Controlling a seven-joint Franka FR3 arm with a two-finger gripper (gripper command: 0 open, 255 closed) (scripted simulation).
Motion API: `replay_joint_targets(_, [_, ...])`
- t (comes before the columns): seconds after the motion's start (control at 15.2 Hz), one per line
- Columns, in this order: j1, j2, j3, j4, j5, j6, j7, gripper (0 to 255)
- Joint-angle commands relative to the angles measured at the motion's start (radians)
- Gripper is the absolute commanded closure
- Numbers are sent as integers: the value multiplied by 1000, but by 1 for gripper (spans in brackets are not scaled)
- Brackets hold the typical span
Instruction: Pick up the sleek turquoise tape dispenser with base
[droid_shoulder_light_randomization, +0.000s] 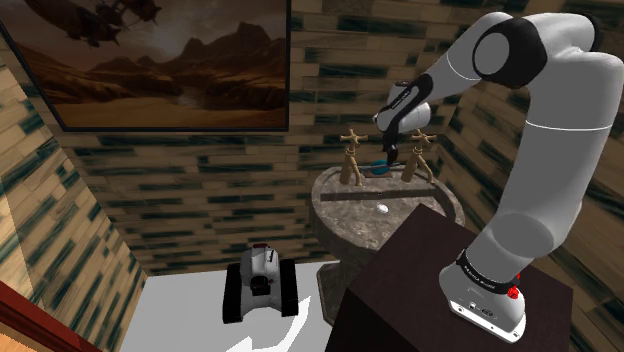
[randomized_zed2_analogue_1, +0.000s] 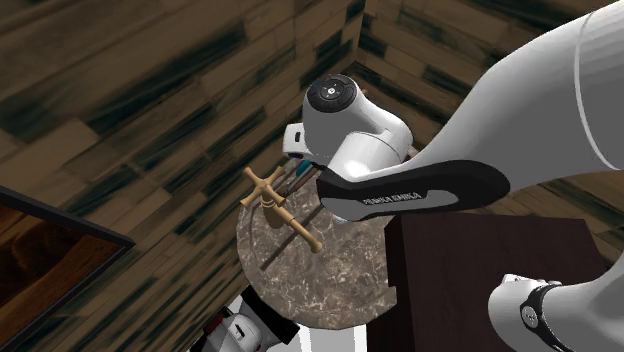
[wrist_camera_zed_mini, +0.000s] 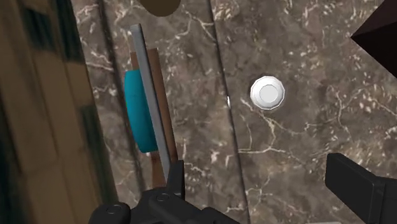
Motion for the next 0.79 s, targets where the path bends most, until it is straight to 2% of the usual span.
replay_joint_targets(0.0, [-31,81,22,56,27,33,-52,0])
replay_joint_targets(0.46, [-142,348,96,314,63,78,-180,0])
replay_joint_targets(0.73, [-157,403,109,348,69,103,-186,0])
